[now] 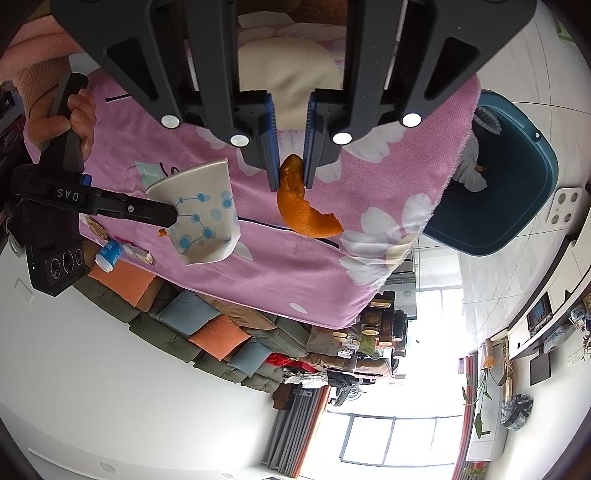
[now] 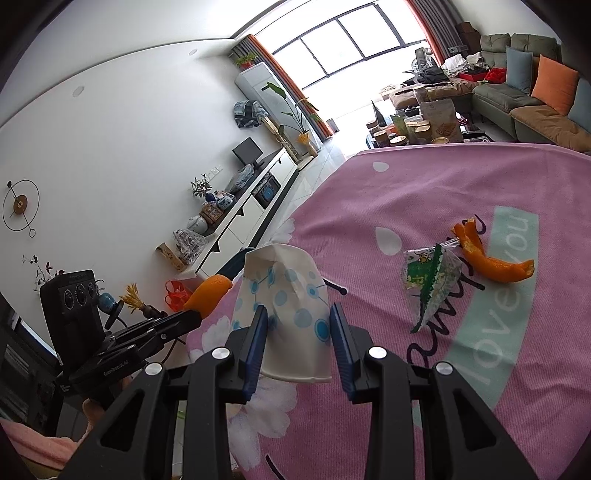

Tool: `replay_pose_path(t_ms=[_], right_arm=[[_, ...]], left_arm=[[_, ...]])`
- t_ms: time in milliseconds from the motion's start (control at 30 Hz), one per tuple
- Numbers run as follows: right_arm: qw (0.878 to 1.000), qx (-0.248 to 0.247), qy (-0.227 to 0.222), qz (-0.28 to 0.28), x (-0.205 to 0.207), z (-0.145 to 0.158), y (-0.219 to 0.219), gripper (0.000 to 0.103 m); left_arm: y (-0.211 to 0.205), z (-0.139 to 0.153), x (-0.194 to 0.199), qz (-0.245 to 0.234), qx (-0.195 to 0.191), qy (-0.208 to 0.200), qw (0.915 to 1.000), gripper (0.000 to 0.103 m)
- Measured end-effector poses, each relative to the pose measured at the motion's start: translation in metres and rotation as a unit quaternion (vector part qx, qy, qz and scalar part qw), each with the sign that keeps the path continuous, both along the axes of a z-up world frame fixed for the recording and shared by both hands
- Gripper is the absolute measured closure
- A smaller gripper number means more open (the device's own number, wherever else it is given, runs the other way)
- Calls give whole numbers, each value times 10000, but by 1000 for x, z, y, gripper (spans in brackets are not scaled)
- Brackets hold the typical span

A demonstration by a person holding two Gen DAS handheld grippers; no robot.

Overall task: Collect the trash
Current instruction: 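Carry the orange peel and paper cup toward the teal bin with both grippers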

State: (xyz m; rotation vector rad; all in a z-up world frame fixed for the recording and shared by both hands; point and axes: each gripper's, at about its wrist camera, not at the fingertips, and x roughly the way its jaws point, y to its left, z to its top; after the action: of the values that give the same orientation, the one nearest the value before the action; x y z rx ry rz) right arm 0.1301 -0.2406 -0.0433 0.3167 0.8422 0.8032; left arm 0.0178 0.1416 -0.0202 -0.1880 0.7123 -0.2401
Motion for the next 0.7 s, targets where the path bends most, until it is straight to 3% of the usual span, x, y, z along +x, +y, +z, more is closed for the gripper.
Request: replay_pose_path(t_ms=[700], right_arm=[[9990, 96, 84, 423, 24, -5, 45, 70]], left_arm=[[39, 8, -2, 553, 99, -89, 9984, 90]])
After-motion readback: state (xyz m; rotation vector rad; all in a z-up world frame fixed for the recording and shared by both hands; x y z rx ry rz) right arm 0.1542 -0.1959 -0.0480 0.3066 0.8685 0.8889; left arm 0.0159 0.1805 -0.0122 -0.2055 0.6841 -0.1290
